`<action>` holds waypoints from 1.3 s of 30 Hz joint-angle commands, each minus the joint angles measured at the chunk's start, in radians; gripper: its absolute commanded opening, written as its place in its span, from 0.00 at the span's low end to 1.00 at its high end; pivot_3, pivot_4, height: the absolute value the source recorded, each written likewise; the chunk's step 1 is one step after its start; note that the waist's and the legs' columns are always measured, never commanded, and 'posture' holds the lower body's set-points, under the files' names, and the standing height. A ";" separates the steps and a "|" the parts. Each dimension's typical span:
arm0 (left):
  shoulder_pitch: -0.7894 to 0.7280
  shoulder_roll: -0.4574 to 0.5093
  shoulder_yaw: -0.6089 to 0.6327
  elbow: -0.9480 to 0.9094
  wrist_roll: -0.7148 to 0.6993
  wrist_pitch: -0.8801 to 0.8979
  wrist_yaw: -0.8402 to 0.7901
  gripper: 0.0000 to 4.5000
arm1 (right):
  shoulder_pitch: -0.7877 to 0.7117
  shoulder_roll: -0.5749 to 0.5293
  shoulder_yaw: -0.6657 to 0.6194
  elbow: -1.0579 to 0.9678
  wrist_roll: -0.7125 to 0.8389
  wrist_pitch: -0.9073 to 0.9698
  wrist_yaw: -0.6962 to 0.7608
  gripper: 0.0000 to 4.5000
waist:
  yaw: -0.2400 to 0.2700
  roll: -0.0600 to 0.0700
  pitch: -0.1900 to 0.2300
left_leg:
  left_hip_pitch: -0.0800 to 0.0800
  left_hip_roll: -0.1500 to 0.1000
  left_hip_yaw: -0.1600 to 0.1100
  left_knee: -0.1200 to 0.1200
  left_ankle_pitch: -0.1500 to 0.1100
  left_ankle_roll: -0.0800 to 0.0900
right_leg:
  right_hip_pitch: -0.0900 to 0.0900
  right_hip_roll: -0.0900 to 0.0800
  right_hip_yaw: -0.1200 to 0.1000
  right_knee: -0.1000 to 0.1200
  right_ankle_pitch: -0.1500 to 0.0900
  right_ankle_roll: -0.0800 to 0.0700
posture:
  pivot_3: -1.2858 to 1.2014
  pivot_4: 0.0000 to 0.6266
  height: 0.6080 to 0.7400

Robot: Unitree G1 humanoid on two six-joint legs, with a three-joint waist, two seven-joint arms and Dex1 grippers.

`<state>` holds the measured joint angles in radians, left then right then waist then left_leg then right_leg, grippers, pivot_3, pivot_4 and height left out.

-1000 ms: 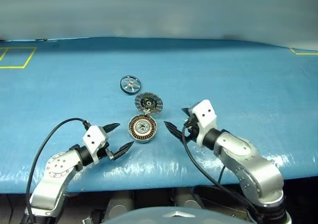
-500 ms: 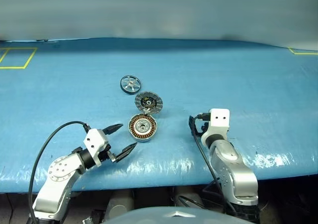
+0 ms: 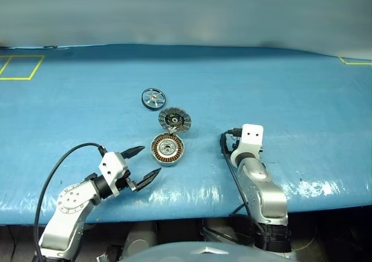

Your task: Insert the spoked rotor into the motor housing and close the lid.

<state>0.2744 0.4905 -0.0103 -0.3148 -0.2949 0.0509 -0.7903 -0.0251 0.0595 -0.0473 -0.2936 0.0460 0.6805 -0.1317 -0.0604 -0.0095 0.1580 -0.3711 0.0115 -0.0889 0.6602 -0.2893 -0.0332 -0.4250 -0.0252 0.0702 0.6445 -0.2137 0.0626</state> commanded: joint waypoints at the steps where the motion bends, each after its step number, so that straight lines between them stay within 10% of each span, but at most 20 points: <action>1: -0.004 -0.008 0.005 -0.001 -0.011 -0.023 0.001 1.00 | 0.008 0.001 0.002 0.037 -0.016 0.010 -0.013 0.80 | 0.000 0.000 0.000 | 0.001 0.000 0.000 0.000 0.000 0.000 | 0.001 0.000 0.000 0.000 0.000 0.000 | 0.52 0.24 1.00; 10: -0.017 -0.010 0.015 0.008 -0.020 -0.024 -0.003 1.00 | 0.029 0.003 0.025 0.024 -0.022 0.018 -0.005 0.15 | -0.001 -0.001 -0.001 | 0.012 0.000 0.000 -0.001 0.000 0.000 | 0.011 0.000 0.000 0.000 -0.006 -0.003 | 0.52 0.24 1.00; 26: -0.009 -0.019 0.016 0.026 -0.006 -0.048 0.016 1.00 | -0.009 -0.339 0.286 -0.459 0.144 0.312 0.403 0.15 | -0.004 0.001 0.001 | 0.012 0.001 0.000 -0.002 0.000 0.000 | 0.011 0.001 0.000 -0.001 -0.006 -0.003 | 0.52 0.24 1.00; 39: 0.000 -0.027 0.018 0.026 0.000 -0.071 0.040 1.00 | -0.189 -0.237 0.449 -0.279 0.145 0.275 0.399 0.15 | 0.000 0.000 0.001 | 0.010 0.000 -0.001 -0.003 -0.001 0.001 | 0.010 0.000 -0.001 -0.002 -0.005 -0.002 | 0.52 0.24 1.00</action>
<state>0.2692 0.4690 -0.0058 -0.2764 -0.2899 0.0057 -0.7556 -0.1968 -0.1884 0.3947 -0.5737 0.1973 0.9852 0.2743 -0.0607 -0.0091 0.1589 -0.3612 0.0119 -0.0898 0.6575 -0.2898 -0.0326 -0.4156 -0.0250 0.0694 0.6428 -0.2191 0.0606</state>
